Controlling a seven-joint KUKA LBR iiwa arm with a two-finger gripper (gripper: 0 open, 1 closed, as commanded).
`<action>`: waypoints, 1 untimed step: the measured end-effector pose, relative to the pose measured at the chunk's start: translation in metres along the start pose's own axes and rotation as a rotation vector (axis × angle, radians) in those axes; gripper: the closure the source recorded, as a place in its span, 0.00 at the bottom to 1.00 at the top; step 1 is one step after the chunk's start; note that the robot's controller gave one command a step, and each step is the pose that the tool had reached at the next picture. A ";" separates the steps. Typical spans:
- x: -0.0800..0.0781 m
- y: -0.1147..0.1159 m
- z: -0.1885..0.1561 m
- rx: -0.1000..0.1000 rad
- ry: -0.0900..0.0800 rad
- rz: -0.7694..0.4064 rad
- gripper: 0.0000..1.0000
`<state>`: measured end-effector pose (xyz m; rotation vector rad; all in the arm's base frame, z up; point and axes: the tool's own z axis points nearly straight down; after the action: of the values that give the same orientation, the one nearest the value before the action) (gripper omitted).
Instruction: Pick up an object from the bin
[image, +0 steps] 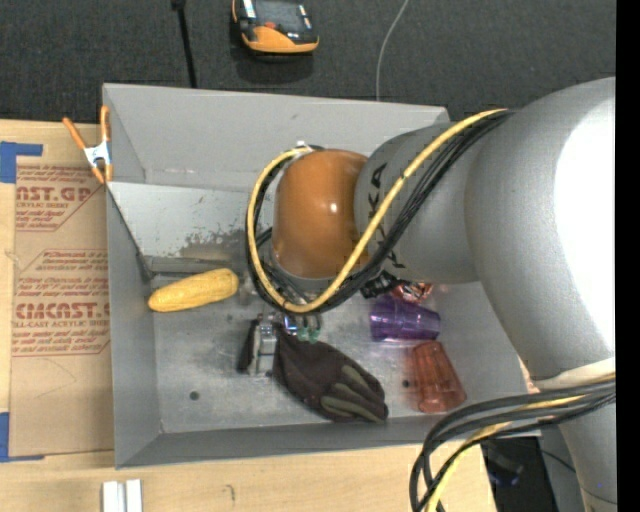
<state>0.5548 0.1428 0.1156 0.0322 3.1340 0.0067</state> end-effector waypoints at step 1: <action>0.004 -0.020 0.043 0.005 0.010 0.009 0.00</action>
Offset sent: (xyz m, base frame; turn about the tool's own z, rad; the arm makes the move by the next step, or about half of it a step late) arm -0.0228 -0.0774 -0.0191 -0.2096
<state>0.5506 0.1229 0.0720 0.0469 3.1441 -0.0003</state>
